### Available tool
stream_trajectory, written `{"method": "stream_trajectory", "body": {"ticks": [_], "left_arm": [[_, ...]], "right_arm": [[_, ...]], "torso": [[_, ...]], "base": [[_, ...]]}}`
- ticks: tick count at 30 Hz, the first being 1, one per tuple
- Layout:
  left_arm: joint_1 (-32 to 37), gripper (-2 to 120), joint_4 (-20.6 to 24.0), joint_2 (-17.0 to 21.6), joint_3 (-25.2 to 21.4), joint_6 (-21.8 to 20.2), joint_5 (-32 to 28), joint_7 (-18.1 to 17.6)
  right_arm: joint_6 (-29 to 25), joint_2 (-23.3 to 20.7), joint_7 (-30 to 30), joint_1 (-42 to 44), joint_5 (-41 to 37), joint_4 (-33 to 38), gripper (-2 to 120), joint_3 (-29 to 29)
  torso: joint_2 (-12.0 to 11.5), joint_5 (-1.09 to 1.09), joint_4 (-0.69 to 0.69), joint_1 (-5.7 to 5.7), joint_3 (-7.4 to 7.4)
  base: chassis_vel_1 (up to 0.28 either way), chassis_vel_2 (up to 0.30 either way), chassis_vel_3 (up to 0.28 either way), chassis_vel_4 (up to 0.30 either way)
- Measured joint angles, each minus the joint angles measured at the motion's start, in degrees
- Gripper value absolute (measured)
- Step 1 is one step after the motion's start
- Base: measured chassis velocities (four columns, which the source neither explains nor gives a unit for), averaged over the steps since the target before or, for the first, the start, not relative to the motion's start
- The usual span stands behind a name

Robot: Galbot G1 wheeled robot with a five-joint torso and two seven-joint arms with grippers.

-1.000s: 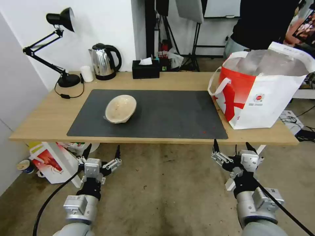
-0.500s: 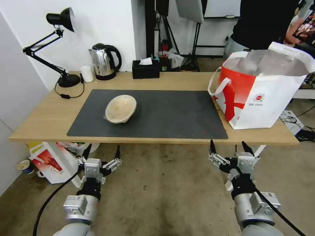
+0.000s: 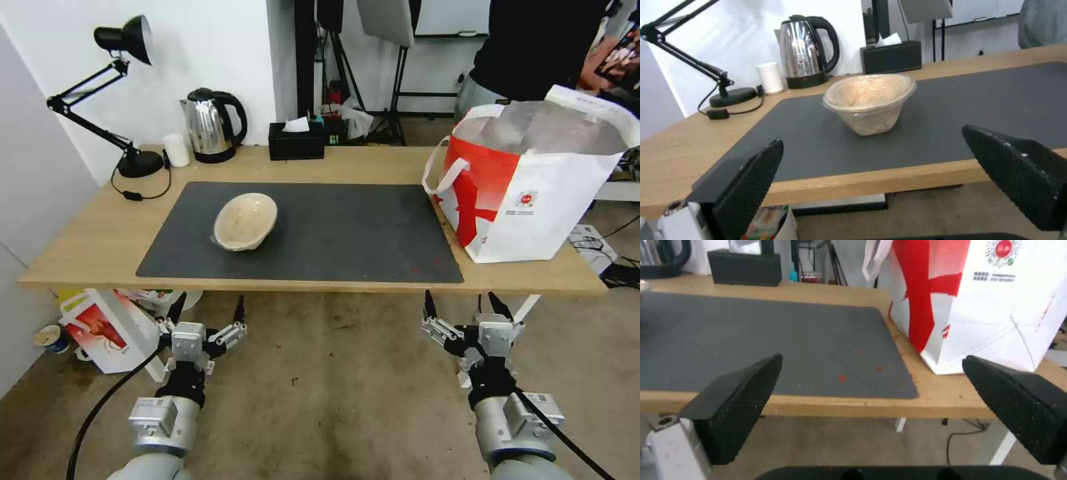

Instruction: Pick up the trash from the table and place it into the takeout bag.

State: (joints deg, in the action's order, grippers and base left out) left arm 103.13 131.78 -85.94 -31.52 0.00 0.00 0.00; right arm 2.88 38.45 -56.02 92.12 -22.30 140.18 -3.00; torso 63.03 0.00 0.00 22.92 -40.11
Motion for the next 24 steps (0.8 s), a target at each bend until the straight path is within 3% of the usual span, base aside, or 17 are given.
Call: {"method": "stream_trajectory", "body": {"ticks": [24], "left_arm": [[0.0,100,0.0,0.0,0.0,0.0,0.0,0.0]], "right_arm": [[0.0,-0.1,0.3,0.4,0.3,-0.1,100,-0.1]], "torso": [[0.0,0.00,0.00,0.00,0.00]], "base": [[0.000,0.000,0.000,0.000]]}}
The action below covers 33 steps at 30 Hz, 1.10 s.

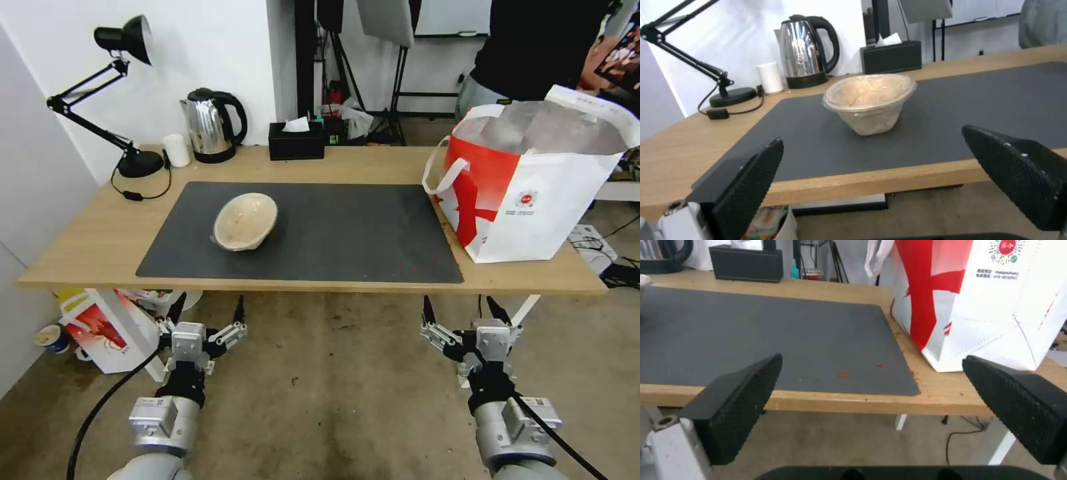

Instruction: Pick up the trash from the table and place it into the takeout bag.

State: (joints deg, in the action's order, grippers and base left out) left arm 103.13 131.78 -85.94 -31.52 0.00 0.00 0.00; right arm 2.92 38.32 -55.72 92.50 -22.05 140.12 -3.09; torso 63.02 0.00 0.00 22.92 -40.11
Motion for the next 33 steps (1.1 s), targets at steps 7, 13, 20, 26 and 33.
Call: {"method": "stream_trajectory", "body": {"ticks": [7,13,20,26,33], "left_arm": [[0.0,100,0.0,0.0,0.0,0.0,0.0,0.0],[0.0,100,0.0,0.0,0.0,0.0,0.0,0.0],[0.0,100,0.0,0.0,0.0,0.0,0.0,0.0],[-0.2,100,0.0,-0.2,0.0,0.7,-0.2,0.2],[-2.2,100,1.8,-1.8,-0.2,8.2,-5.1,2.3]], "right_arm": [[0.0,0.0,0.0,0.0,0.0,0.0,100,0.0],[0.0,0.0,0.0,0.0,0.0,0.0,100,0.0],[0.0,0.0,0.0,0.0,0.0,0.0,100,0.0],[0.0,0.0,0.0,0.0,0.0,0.1,100,0.0],[0.0,0.0,0.0,0.0,0.0,0.1,100,0.0]], "torso": [[0.0,0.00,0.00,0.00,0.00],[0.0,0.00,0.00,0.00,0.00],[0.0,0.00,0.00,0.00,0.00],[0.0,0.00,0.00,0.00,0.00],[0.0,0.00,0.00,0.00,0.00]], "base": [[0.000,0.000,0.000,0.000],[0.000,0.000,0.000,0.000],[0.000,0.000,0.000,0.000],[0.000,0.000,0.000,0.000],[0.000,0.000,0.000,0.000]]}}
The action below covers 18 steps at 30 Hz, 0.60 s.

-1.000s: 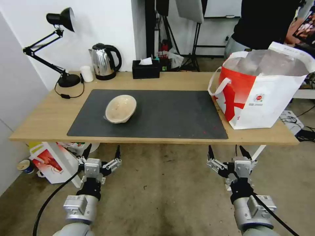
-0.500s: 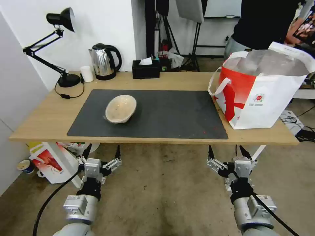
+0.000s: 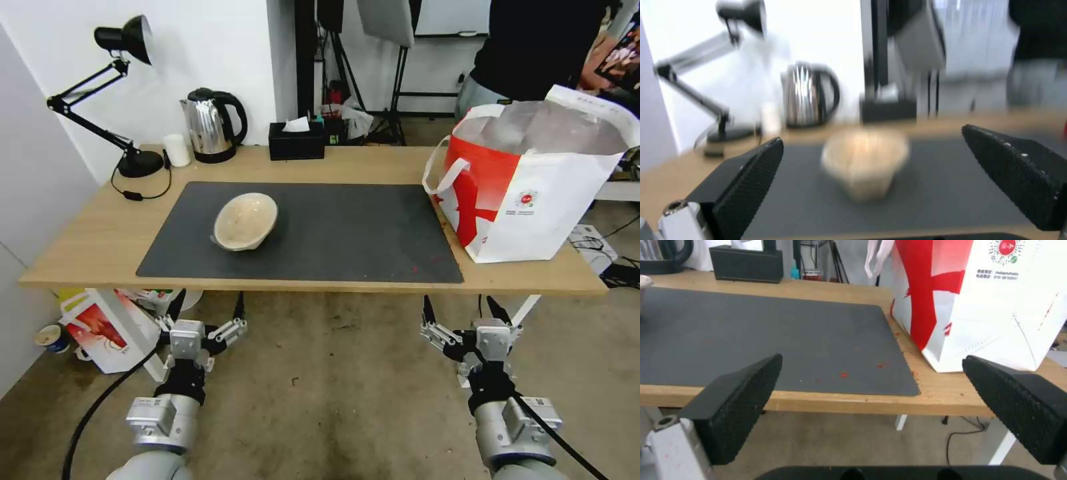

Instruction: Pick up the trash from the table and place it into the takeout bag.

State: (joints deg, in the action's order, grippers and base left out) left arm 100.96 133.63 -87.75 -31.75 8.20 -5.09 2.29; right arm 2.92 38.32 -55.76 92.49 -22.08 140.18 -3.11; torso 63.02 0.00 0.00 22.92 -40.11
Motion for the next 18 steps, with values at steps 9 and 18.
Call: {"method": "stream_trajectory", "body": {"ticks": [9,18], "left_arm": [[-3.1,100,3.1,-2.7,-0.4,11.9,-7.7,3.4],[-2.8,100,4.9,-2.2,-0.5,10.1,-12.6,2.3]], "right_arm": [[0.0,0.0,0.0,0.0,0.0,0.0,100,0.0],[0.0,0.0,0.0,0.0,0.0,0.0,100,0.0]], "torso": [[0.0,-0.01,0.00,0.00,0.00],[0.0,0.00,0.00,0.00,0.00]], "base": [[0.000,0.000,0.000,0.000],[0.000,0.000,0.000,0.000]]}}
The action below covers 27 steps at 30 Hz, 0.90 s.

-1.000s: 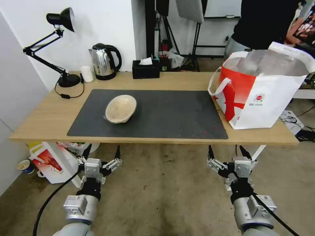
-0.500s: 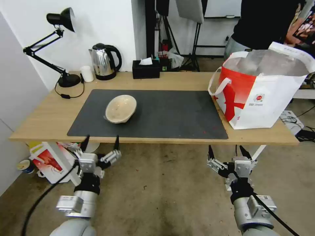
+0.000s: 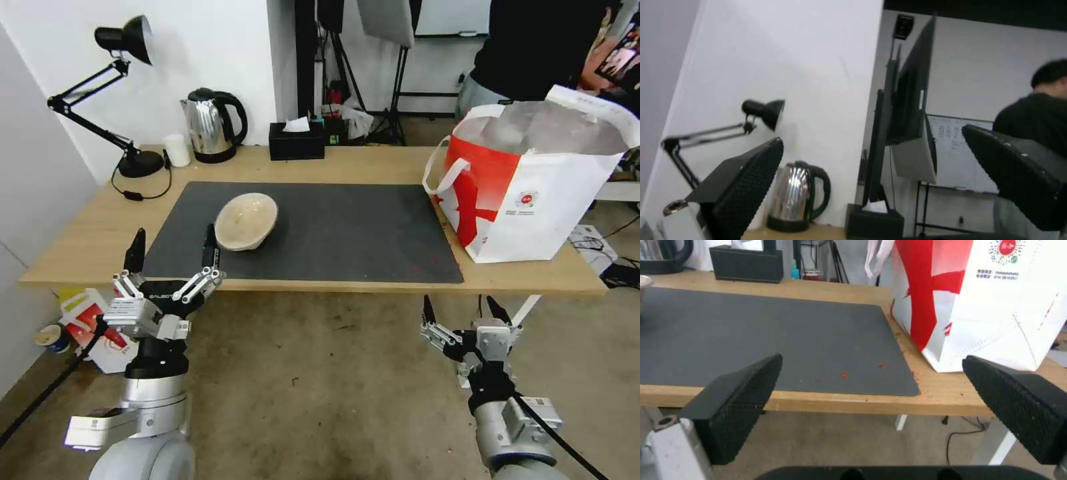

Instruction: Pick up the trash from the table and place it into the takeout bag.

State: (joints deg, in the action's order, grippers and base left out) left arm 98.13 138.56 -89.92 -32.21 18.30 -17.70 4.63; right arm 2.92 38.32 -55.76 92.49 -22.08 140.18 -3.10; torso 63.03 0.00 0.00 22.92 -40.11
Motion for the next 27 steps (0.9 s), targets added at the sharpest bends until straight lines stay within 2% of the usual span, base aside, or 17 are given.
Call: {"method": "stream_trajectory", "body": {"ticks": [2,3,6,7,9,12,18,20,21,24,25,27], "left_arm": [[0.5,100,1.5,0.6,0.0,-2.5,-3.9,-1.3],[0.5,100,1.5,0.6,0.0,-2.5,-3.9,-1.3],[1.4,100,4.4,1.8,0.0,-7.3,-11.5,-3.9],[1.4,100,4.4,1.8,0.0,-7.3,-11.5,-3.9],[1.9,100,4.8,2.6,0.0,-10.3,-16.0,-5.4],[2.3,100,4.9,3.0,0.0,-12.0,-18.7,-6.3],[2.3,100,4.9,3.2,-0.1,-12.5,-19.7,-7.0],[2.0,100,4.9,4.3,-0.1,-13.5,-22.7,-9.4],[2.0,100,4.9,4.3,-0.1,-13.5,-22.7,-9.4],[1.4,100,4.9,6.5,-0.2,-15.5,-28.7,-14.5],[1.4,100,4.9,6.5,-0.2,-15.5,-28.7,-14.5],[0.9,100,4.8,8.4,-0.2,-17.2,-33.7,-18.8]], "right_arm": [[0.0,0.0,0.0,0.0,0.0,0.0,100,0.0],[0.0,0.0,0.0,0.0,0.0,0.0,100,0.0],[0.0,0.0,0.0,0.0,0.0,0.0,100,0.0],[0.0,0.0,0.0,0.0,0.0,0.0,100,0.0],[0.0,0.0,0.0,0.0,0.0,0.0,100,0.0],[0.0,0.0,0.0,0.0,0.0,0.0,100,0.0],[0.0,0.0,0.0,0.0,0.0,0.0,100,0.0],[0.0,0.0,0.0,0.0,0.0,0.0,100,0.0],[0.0,0.0,0.0,0.0,0.0,0.0,100,0.0],[0.0,0.0,0.0,0.0,0.0,0.0,100,0.0],[0.0,0.0,0.0,0.0,0.0,0.0,100,0.0],[0.0,0.0,0.0,0.0,0.0,0.0,100,0.0]], "torso": [[0.0,0.00,0.00,0.00,0.00],[0.0,0.00,0.00,0.00,0.00],[0.0,0.00,0.00,0.00,0.00],[0.0,0.00,0.00,0.00,0.00],[0.0,0.01,0.00,0.00,0.00],[0.0,0.01,0.00,0.00,0.00],[0.0,0.00,0.00,0.00,0.00],[0.0,0.00,0.00,0.00,0.00],[0.0,0.00,0.00,0.00,0.00],[0.0,0.01,0.00,0.00,0.00],[0.0,0.01,0.00,0.00,0.00],[0.0,0.01,0.00,0.00,0.00]], "base": [[0.000,0.000,0.000,0.000],[0.000,0.000,0.000,0.000],[0.000,0.000,0.000,0.000],[0.000,0.000,0.000,0.000],[0.000,0.000,0.000,0.000],[0.000,0.000,0.000,0.000],[0.000,0.000,0.000,0.000],[0.000,0.000,0.000,0.000],[0.000,0.000,0.000,0.000],[0.000,0.000,0.000,0.000],[0.000,0.000,0.000,0.000],[0.000,0.000,0.000,0.000]]}}
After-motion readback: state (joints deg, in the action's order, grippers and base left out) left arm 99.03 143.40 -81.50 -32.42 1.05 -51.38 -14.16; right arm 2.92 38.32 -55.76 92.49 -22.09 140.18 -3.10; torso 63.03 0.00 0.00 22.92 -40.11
